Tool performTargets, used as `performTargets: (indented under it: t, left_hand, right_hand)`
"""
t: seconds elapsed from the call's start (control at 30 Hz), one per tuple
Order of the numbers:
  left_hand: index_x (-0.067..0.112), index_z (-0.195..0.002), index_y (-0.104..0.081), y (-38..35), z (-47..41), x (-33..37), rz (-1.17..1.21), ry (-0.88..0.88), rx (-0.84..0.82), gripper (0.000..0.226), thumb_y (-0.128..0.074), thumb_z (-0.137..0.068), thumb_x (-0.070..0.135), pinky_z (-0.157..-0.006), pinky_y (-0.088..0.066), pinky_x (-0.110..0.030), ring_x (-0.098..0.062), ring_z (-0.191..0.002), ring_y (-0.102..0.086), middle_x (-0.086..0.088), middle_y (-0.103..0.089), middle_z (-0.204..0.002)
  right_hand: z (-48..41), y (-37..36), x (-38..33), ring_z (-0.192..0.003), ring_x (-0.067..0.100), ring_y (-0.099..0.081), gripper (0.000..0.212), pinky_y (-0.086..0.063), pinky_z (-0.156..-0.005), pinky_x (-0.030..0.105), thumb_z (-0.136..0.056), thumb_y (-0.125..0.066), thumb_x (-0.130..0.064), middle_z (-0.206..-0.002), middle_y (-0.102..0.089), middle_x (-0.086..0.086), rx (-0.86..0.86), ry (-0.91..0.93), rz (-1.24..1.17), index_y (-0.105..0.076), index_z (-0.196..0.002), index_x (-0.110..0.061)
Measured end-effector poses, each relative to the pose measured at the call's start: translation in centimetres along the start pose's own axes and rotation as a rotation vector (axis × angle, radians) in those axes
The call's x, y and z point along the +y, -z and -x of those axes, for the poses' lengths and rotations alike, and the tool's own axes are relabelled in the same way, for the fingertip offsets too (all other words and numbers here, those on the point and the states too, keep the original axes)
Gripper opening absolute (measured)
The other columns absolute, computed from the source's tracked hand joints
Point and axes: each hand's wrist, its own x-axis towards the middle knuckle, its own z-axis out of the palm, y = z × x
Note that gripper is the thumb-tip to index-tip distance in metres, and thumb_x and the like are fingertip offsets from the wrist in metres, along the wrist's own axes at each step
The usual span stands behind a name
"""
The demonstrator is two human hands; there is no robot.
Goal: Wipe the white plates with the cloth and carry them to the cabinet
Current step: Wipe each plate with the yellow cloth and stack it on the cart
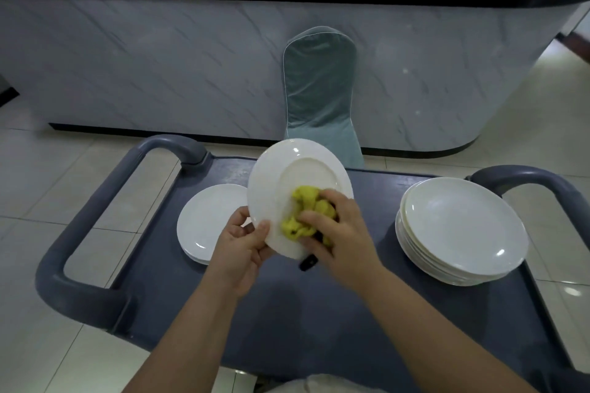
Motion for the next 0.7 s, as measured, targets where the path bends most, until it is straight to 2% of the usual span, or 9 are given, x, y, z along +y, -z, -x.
performTargets:
  t: [0.07, 0.13, 0.2, 0.33, 0.43, 0.5, 0.6, 0.63, 0.7]
  left_hand:
    - [0.010, -0.097, -0.056, 0.4, 0.2, -0.1, -0.031, 0.003, -0.006, 0.016, -0.053, -0.088, -0.003, -0.064, -0.059, -0.032, -0.019, -0.080, -0.070, -0.010, -0.072, -0.088]
    - [0.009, -0.097, -0.056, 0.1, 0.5, -0.6, -0.091, 0.005, -0.052, 0.016, -0.055, -0.086, -0.003, -0.065, -0.059, -0.031, -0.019, -0.079, -0.070, -0.010, -0.072, -0.084]
    - [0.009, -0.097, -0.056, -0.4, 0.6, -0.8, -0.126, -0.010, -0.083, 0.018, -0.058, -0.083, -0.001, -0.065, -0.059, -0.032, -0.019, -0.078, -0.069, -0.010, -0.072, -0.082]
    - [0.009, -0.101, -0.057, -0.5, 0.0, -0.1, -0.054, -0.020, -0.055, 0.023, -0.061, -0.078, 0.007, -0.065, -0.059, -0.036, -0.025, -0.083, -0.071, -0.014, -0.073, -0.092]
    - [0.010, -0.099, -0.057, -0.1, 0.1, -0.3, -0.050, 0.000, -0.044, 0.021, -0.059, -0.079, 0.006, -0.066, -0.060, -0.037, -0.024, -0.082, -0.071, -0.013, -0.073, -0.092]
    - [0.009, -0.098, -0.057, 0.2, 0.5, -0.9, -0.108, 0.004, -0.065, 0.020, -0.060, -0.079, 0.004, -0.067, -0.060, -0.036, -0.021, -0.080, -0.069, -0.010, -0.072, -0.087]
    - [0.008, -0.100, -0.058, 0.2, 1.0, -1.2, -0.224, -0.005, -0.116, 0.026, -0.065, -0.075, 0.008, -0.069, -0.060, -0.037, -0.022, -0.082, -0.068, -0.011, -0.071, -0.086]
    - [0.008, -0.100, -0.059, 0.2, 1.0, -1.1, -0.260, -0.017, -0.129, 0.026, -0.066, -0.075, 0.009, -0.069, -0.060, -0.038, -0.023, -0.082, -0.068, -0.011, -0.071, -0.085]
    - [0.010, -0.097, -0.061, 0.1, 0.6, -0.8, -0.317, -0.053, -0.134, 0.022, -0.070, -0.077, 0.006, -0.068, -0.059, -0.038, -0.024, -0.080, -0.068, -0.013, -0.071, -0.082]
  right_hand:
    - [1.8, 1.3, 2.1, -0.104, 0.033, -0.050, 0.026, -0.046, -0.091, 0.044, -0.087, -0.067, -0.033, -0.128, -0.047, 0.012, 0.041, -0.073, 0.021, -0.074, -0.102, -0.013]
    - [1.1, 2.4, 3.4, -0.104, 0.038, -0.052, 0.024, -0.046, -0.092, 0.052, -0.081, -0.074, -0.024, -0.124, -0.052, 0.018, 0.123, -0.260, 0.051, -0.075, -0.102, -0.011]
    - [-1.2, 1.9, 3.0, -0.107, 0.037, -0.050, 0.027, -0.040, -0.099, 0.046, -0.082, -0.072, -0.028, -0.125, -0.051, 0.017, 0.177, -0.330, 0.050, -0.074, -0.105, -0.015]
    - [-2.1, -0.7, -0.9, -0.112, 0.027, -0.046, 0.027, -0.033, -0.102, 0.032, -0.089, -0.064, -0.039, -0.133, -0.045, 0.007, 0.128, -0.044, -0.015, -0.072, -0.106, -0.019]
    - [1.2, 0.0, 1.1, -0.108, 0.030, -0.049, 0.028, -0.041, -0.096, 0.038, -0.091, -0.062, -0.038, -0.131, -0.045, 0.008, 0.066, 0.065, 0.003, -0.074, -0.103, -0.016]
    - [2.4, 1.4, 3.4, -0.108, 0.032, -0.052, 0.028, -0.045, -0.095, 0.041, -0.087, -0.063, -0.036, -0.125, -0.049, 0.009, 0.138, -0.123, -0.022, -0.074, -0.101, -0.014]
    - [-0.1, 2.7, 5.7, -0.107, 0.021, -0.051, 0.031, -0.044, -0.099, 0.037, -0.086, -0.062, -0.034, -0.114, -0.048, 0.000, 0.320, -0.487, -0.135, -0.070, -0.105, -0.011]
    - [-1.7, 2.9, 5.6, -0.107, 0.020, -0.051, 0.030, -0.042, -0.101, 0.036, -0.086, -0.062, -0.031, -0.113, -0.048, 0.000, 0.348, -0.526, -0.153, -0.069, -0.106, -0.011]
    - [-4.5, 2.4, 3.8, -0.110, 0.022, -0.051, 0.029, -0.039, -0.103, 0.030, -0.086, -0.063, -0.032, -0.117, -0.047, 0.000, 0.318, -0.412, -0.168, -0.069, -0.107, -0.014]
